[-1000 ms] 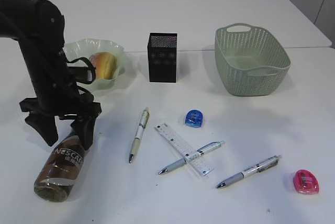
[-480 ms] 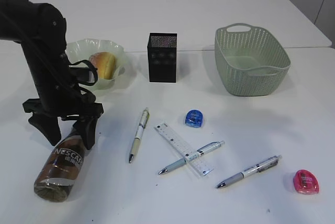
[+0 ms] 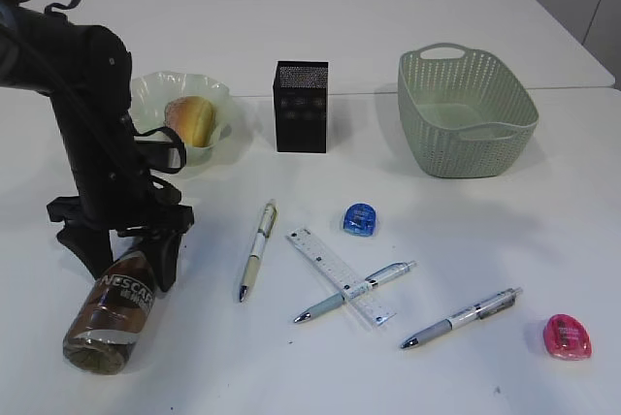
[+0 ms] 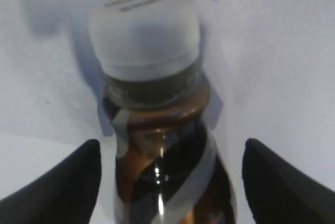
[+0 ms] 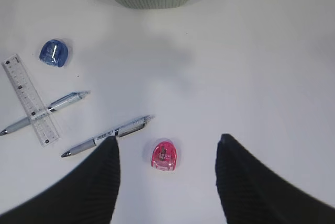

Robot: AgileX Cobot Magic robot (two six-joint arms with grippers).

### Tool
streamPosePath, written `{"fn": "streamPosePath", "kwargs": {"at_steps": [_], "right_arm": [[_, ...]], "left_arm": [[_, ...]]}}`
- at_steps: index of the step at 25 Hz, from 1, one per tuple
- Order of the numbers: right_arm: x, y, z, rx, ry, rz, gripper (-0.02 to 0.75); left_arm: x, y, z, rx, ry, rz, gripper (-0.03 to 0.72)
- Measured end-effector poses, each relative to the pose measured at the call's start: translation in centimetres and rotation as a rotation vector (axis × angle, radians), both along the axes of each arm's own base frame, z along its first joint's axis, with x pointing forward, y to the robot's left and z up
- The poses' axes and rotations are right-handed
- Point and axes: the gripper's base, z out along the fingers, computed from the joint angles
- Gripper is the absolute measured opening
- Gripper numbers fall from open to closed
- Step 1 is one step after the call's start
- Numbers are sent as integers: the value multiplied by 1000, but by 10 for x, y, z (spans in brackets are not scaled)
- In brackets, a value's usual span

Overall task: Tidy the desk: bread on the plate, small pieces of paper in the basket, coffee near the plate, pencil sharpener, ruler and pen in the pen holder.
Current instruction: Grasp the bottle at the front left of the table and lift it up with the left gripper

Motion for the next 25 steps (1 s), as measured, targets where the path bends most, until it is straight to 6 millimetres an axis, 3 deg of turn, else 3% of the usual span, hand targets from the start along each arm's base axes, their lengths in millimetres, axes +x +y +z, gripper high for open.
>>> {"fn": "streamPosePath", "kwargs": {"at_steps": [8, 11, 16, 25], "right_arm": [[0, 0, 0, 0, -2, 0, 458], [0, 0, 0, 0, -2, 0, 458], [0, 0, 0, 0, -2, 0, 458], [0, 0, 0, -2, -2, 0, 458]], "left_arm": [[0, 0, -8, 7, 21, 0, 584], [0, 0, -10, 8, 25, 0, 531], [1, 1, -10, 20, 19, -9, 358], [1, 2, -9, 29, 16, -16, 317]]}}
